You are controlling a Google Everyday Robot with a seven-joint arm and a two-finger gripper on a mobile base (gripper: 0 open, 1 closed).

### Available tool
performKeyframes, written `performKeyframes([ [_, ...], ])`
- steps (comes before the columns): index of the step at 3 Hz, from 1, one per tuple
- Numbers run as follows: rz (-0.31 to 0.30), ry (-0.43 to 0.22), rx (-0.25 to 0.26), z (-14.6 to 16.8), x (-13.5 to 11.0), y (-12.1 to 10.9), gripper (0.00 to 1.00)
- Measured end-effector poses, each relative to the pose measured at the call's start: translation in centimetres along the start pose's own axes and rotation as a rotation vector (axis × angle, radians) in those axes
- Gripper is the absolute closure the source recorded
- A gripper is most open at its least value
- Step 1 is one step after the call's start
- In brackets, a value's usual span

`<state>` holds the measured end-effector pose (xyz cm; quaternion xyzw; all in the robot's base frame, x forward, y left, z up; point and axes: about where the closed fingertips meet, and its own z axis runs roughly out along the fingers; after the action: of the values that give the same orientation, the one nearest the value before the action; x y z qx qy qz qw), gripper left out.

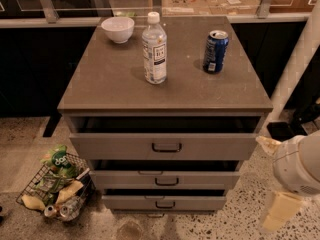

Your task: Open middle drawer

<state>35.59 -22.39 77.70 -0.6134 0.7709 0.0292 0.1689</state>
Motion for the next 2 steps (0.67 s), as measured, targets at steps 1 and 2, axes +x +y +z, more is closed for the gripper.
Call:
performKeyframes([
  [1, 0.057, -0.061, -0.009, 6.5, -0.3, 0.5, 0.00],
  [2, 0.090, -0.110, 0.006, 11.0, -0.8, 1.5, 0.00],
])
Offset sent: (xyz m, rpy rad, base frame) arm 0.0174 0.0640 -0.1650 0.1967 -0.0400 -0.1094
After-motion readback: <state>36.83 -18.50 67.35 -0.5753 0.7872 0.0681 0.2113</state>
